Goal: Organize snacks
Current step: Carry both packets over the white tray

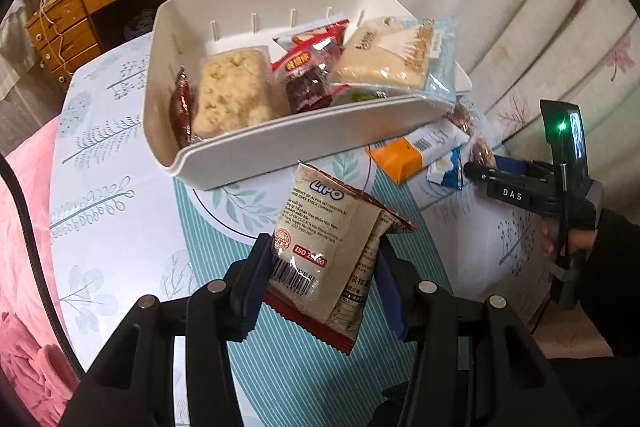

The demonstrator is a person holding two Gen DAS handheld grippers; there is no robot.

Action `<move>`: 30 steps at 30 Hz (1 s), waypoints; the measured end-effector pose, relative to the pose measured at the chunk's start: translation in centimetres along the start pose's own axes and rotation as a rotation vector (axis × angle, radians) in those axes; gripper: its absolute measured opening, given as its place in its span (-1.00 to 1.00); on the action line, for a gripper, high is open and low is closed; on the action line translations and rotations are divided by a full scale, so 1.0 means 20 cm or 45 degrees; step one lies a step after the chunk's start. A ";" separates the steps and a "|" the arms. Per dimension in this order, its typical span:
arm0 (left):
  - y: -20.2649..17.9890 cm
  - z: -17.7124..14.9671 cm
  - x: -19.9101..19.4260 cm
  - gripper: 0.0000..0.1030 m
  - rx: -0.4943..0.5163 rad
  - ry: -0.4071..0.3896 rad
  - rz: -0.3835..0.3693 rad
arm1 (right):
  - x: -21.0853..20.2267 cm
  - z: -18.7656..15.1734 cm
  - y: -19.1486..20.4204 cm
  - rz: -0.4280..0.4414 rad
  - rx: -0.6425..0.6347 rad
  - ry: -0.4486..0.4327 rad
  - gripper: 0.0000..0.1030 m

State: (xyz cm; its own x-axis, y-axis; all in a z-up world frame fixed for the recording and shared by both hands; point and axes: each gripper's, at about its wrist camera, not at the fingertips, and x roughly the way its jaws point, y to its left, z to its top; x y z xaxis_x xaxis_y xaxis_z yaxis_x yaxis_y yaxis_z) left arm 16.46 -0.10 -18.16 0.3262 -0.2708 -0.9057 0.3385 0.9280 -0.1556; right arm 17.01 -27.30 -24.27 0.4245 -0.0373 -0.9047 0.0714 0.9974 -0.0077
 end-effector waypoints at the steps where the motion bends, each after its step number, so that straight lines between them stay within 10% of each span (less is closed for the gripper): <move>1: 0.00 0.01 -0.01 -0.07 -0.006 -0.005 0.007 | 0.00 0.01 0.00 0.000 0.003 0.006 0.08; 30: 0.19 0.45 -0.22 -0.06 0.108 -0.100 -0.123 | -0.44 0.15 0.39 0.320 -0.036 -0.084 -0.13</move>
State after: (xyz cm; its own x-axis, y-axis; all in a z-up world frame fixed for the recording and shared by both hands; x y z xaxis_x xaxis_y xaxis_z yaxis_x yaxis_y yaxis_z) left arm 24.34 2.38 -11.23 0.3554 -0.3805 -0.8538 0.4443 0.8724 -0.2038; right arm 16.49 -19.33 -15.13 0.4839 0.2086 -0.8499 -0.0685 0.9772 0.2009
